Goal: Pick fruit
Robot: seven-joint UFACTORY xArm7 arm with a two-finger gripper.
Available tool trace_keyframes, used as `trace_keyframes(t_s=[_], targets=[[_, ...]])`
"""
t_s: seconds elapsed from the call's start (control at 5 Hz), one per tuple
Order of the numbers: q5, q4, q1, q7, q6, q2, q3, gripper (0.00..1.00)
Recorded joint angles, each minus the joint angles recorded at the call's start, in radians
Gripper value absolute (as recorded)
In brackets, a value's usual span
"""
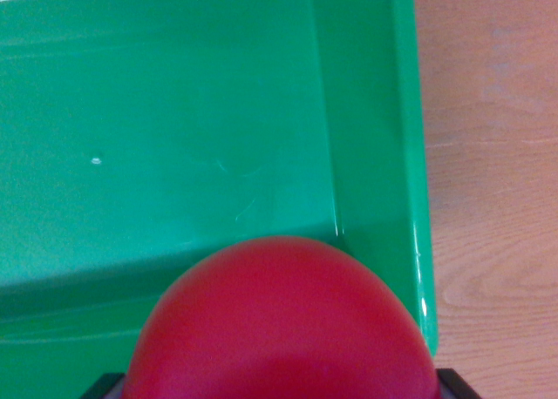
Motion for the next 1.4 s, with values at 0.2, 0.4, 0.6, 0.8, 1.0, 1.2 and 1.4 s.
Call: trace_keyframes(t_s=[0.2,0.4,0.6,0.8,1.0,1.2,1.4], targets=[[0.0,0.0,0.0,0.0,0.0,0.0,0.0,1.0],[-0.0001,0.019,0.0004,-0.002,0.031,-0.012,0.001,1.0],[-0.0001,0.019,0.0004,-0.002,0.031,-0.012,0.001,1.0],[-0.0001,0.036,0.0007,-0.004,0.057,-0.021,0.002,1.0],[-0.0001,0.036,0.0007,-0.004,0.057,-0.021,0.002,1.0],[-0.0002,0.049,0.001,-0.005,0.078,-0.029,0.002,1.0],[-0.0002,0.049,0.001,-0.005,0.078,-0.029,0.002,1.0]])
